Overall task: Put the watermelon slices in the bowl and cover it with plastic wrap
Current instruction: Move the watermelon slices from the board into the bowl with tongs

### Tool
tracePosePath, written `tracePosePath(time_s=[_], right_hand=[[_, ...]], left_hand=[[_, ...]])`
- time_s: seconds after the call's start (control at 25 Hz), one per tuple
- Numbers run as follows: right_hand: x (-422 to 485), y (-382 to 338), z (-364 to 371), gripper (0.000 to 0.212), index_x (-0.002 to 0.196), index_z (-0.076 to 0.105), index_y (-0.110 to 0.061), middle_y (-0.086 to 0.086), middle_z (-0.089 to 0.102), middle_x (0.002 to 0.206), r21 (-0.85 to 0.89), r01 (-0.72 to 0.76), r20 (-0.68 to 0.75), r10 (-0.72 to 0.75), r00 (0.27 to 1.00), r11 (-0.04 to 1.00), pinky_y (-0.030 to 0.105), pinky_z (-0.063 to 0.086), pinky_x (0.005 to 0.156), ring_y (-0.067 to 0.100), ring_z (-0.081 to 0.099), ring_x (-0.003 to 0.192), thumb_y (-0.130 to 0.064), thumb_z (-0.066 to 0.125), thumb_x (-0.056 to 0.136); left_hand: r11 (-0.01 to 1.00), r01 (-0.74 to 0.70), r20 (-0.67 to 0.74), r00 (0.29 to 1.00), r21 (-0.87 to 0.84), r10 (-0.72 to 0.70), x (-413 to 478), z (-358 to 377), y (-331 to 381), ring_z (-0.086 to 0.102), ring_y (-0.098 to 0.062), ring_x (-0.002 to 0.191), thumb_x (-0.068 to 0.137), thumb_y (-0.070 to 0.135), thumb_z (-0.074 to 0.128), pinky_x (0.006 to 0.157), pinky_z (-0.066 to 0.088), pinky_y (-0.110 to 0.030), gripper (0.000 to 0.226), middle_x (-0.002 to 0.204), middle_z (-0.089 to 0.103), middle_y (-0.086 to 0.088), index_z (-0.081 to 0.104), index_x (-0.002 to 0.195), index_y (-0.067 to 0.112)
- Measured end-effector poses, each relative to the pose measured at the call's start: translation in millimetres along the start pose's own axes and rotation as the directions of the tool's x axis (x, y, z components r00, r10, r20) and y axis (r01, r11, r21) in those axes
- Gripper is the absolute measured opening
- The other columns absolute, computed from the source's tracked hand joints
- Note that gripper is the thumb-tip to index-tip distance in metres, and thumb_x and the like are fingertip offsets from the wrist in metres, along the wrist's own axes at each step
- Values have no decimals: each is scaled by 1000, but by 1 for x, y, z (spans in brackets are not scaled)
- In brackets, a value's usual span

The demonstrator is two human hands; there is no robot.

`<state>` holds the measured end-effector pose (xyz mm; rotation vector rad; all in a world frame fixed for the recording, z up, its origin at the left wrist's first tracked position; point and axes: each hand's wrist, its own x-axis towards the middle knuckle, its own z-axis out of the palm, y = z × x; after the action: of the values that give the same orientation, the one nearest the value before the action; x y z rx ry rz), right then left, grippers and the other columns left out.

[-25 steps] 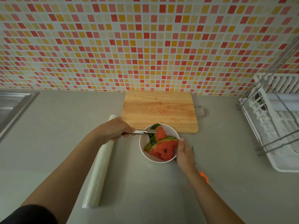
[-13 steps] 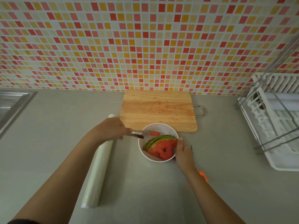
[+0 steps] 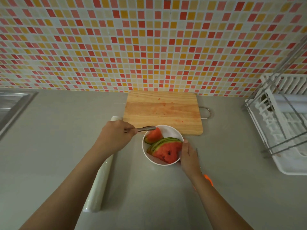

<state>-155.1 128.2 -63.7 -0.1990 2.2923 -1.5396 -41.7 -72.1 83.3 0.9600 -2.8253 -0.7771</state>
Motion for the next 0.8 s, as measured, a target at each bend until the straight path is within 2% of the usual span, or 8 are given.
tracePosePath(time_s=[0.12, 0.28, 0.48, 0.56, 0.64, 0.72, 0.8], right_hand=[[1, 1, 0, 54, 106, 65, -21, -4, 65, 94, -24, -1, 9, 1, 1000, 1000, 7, 37, 64, 7, 59, 87, -48, 19, 97], [1, 1, 0, 53, 106, 64, -23, -8, 64, 90, -27, -9, 12, 10, 1000, 1000, 6, 36, 64, 5, 58, 84, -49, 19, 97], [1, 0, 0, 49, 100, 64, -22, -13, 62, 84, -17, 2, 7, -2, 1000, 1000, 4, 36, 64, 2, 58, 83, -46, 21, 98], [0, 0, 0, 49, 101, 64, -25, -15, 61, 85, -20, -8, 9, 8, 1000, 1000, 3, 35, 63, -5, 55, 82, -48, 20, 97], [1, 0, 0, 50, 101, 64, -25, -14, 62, 86, -26, -9, 12, 9, 1000, 1000, 6, 36, 64, -2, 56, 83, -49, 19, 97], [1, 1, 1, 50, 98, 64, -22, -10, 64, 85, -25, 6, 9, -5, 1000, 1000, 9, 38, 64, 5, 59, 83, -45, 20, 98], [2, 1, 1, 48, 98, 64, -21, -9, 63, 85, -36, 17, 4, -17, 1000, 999, 8, 37, 63, 3, 58, 82, -43, 21, 98]], left_hand=[[997, -58, -80, 995, 43, 61, 1, 18, -5, 54, -22, 73, 91, 30, 57, 64, 38, -25, 22, 84, 69, -12, 76, 98, 22], [982, -143, -119, 980, 127, 158, -3, 36, -8, 61, -31, 72, 92, 33, 56, 58, 37, -28, 26, 75, 71, -10, 76, 96, 18], [976, -190, -197, 958, 105, 208, -6, 41, -10, 61, -33, 65, 90, 31, 59, 55, 38, -28, 24, 67, 70, -10, 76, 87, 15], [978, -150, -162, 971, 144, 173, -3, 42, -10, 62, -31, 71, 92, 34, 55, 58, 39, -28, 28, 73, 71, -10, 76, 91, 16], [985, -122, -102, 986, 124, 135, -1, 43, -9, 62, -27, 73, 93, 35, 54, 61, 41, -28, 28, 75, 71, -7, 76, 96, 17], [996, -93, 9, 996, -16, 93, -3, 41, -10, 58, -16, 65, 92, 33, 56, 58, 39, -21, 25, 64, 65, 4, 77, 94, 20], [987, -47, 101, 993, -156, 63, -3, 40, -11, 56, -10, 63, 90, 31, 58, 56, 37, -14, 20, 60, 62, 10, 77, 90, 26]])
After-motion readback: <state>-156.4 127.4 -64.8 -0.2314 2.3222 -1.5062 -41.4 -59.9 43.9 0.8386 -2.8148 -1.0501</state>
